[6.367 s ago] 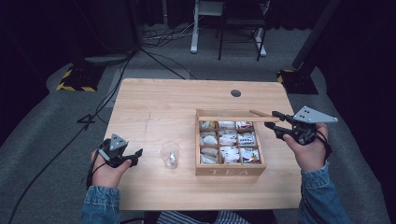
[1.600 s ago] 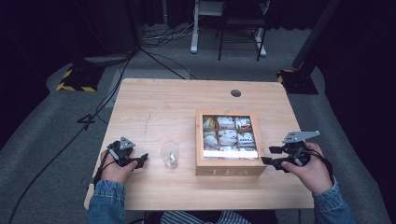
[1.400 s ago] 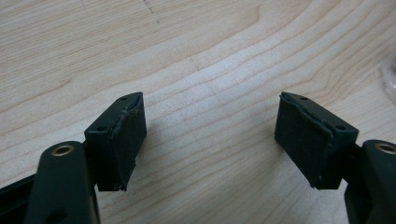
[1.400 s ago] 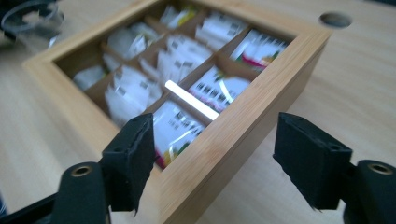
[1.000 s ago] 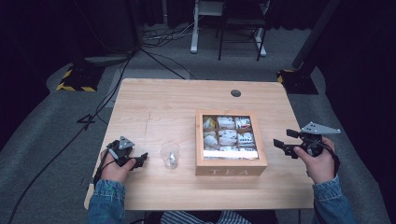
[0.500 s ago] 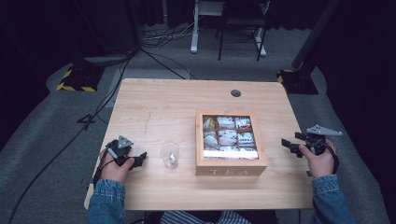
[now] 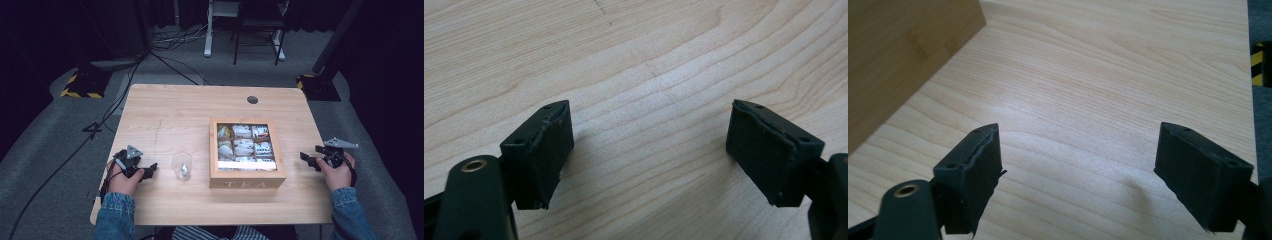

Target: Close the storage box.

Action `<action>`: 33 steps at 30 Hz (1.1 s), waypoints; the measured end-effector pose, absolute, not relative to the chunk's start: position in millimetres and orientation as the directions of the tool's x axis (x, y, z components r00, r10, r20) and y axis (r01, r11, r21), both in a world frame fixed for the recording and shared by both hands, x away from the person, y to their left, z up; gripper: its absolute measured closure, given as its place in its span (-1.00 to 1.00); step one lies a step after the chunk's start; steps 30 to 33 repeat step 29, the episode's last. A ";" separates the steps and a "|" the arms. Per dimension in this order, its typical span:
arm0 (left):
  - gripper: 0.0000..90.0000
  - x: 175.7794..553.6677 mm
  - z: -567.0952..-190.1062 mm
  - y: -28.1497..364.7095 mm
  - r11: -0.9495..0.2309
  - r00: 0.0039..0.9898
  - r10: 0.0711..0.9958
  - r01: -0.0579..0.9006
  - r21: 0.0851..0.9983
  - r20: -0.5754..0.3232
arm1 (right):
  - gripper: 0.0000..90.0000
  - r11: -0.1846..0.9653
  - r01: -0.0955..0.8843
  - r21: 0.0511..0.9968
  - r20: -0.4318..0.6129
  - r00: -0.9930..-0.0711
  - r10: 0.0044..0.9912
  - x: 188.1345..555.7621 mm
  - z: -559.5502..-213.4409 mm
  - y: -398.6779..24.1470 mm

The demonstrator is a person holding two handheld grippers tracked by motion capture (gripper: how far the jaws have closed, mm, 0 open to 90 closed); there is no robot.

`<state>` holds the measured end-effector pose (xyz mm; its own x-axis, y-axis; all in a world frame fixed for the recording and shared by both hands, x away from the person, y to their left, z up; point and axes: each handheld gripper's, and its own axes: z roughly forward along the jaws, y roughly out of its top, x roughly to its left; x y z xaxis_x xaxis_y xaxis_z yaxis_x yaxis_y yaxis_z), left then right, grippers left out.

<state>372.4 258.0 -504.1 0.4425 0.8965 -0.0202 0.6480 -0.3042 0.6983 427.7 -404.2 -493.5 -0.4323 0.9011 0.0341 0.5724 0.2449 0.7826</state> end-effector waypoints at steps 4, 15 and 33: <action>-0.57 372.4 -504.0 258.1 -0.305 0.443 0.896 0.648 0.698 -0.020 | -0.62 0.262 0.576 0.774 0.013 -0.428 0.904 428.2 -496.3 -403.0; -0.58 372.7 -504.2 257.3 -0.302 0.440 0.898 0.650 0.698 -0.022 | -0.67 0.273 0.648 0.712 -0.001 -0.387 0.922 424.0 -500.7 -394.2; -0.58 372.6 -504.2 256.6 -0.297 0.436 0.900 0.652 0.698 -0.024 | -0.73 0.230 0.641 0.732 -0.002 -0.335 0.942 421.3 -503.9 -388.7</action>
